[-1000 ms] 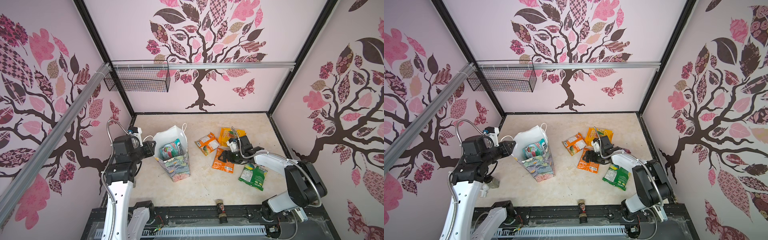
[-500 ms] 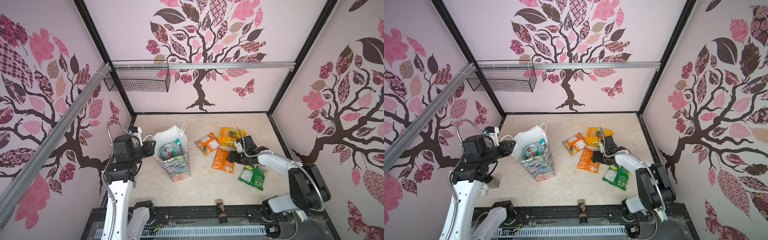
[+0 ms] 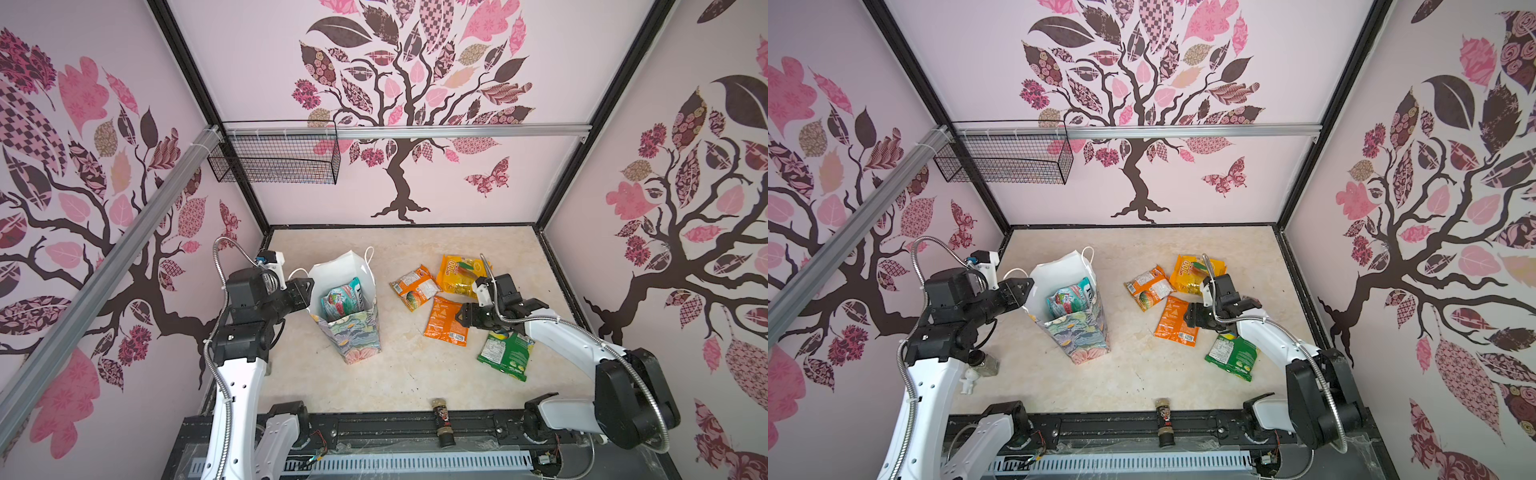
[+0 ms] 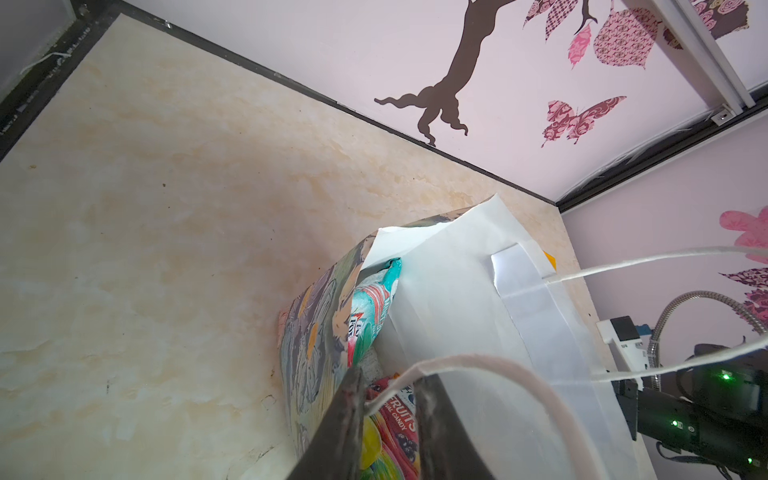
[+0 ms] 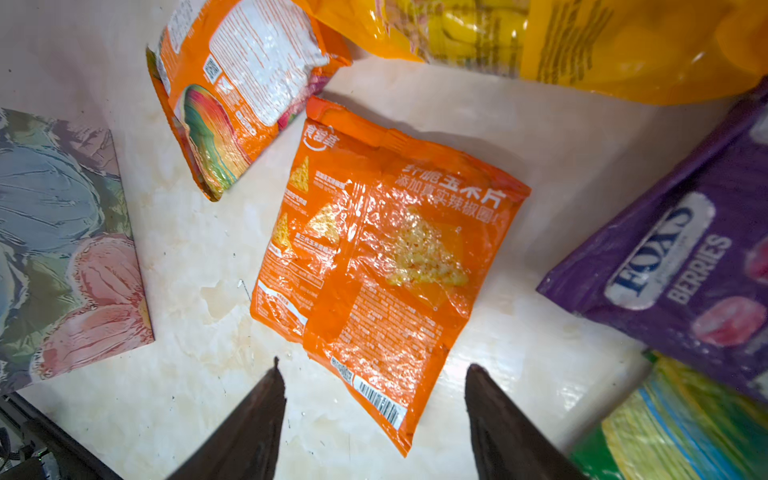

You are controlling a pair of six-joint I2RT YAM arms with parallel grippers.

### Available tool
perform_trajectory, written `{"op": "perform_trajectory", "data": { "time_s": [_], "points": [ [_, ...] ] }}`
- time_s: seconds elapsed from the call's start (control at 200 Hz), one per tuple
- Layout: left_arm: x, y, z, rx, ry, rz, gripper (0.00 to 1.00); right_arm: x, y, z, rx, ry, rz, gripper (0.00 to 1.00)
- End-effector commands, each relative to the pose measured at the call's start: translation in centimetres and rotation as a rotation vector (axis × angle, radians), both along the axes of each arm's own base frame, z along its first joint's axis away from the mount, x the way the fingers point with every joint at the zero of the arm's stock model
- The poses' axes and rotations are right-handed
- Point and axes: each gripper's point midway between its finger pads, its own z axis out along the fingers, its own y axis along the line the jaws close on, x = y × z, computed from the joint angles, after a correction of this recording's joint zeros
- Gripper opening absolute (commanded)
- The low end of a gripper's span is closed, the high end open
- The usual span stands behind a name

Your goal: Place the snacks into the paper bag

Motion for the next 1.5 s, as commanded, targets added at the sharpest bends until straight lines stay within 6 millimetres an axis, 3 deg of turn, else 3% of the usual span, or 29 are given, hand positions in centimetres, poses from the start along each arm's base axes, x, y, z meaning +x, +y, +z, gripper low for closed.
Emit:
{"op": "perform_trajectory", "data": {
  "time_s": [0.0,0.25,0.48,1.04,1.315,1.49],
  "points": [
    [0.2,-0.5,1.3,-0.021,-0.055,-0.022,0.25,-0.6,-0.4,0.9,-0.019,-0.019,-0.003,0.70],
    [0.3,-1.5,2.4,-0.050,-0.090,-0.065,0.26,-4.3,0.1,-1.8,0.046,-0.007,-0.003,0.72],
    [0.7,-1.3,2.0,-0.021,-0.083,-0.053,0.26,-3.6,0.4,-0.3,0.068,-0.068,0.001,0.72],
    [1.3,-1.1,1.3,-0.008,-0.064,-0.041,0.26,-3.6,0.9,-3.0,0.086,-0.017,0.000,0.70],
    [1.4,-1.1,0.6,-0.006,-0.035,-0.046,0.26,-3.9,0.9,-3.5,0.095,-0.005,-0.009,0.60],
    [1.1,-1.0,0.8,-0.001,-0.039,-0.043,0.26,-3.7,0.9,-3.0,0.102,-0.022,-0.015,0.47]
  ]
}}
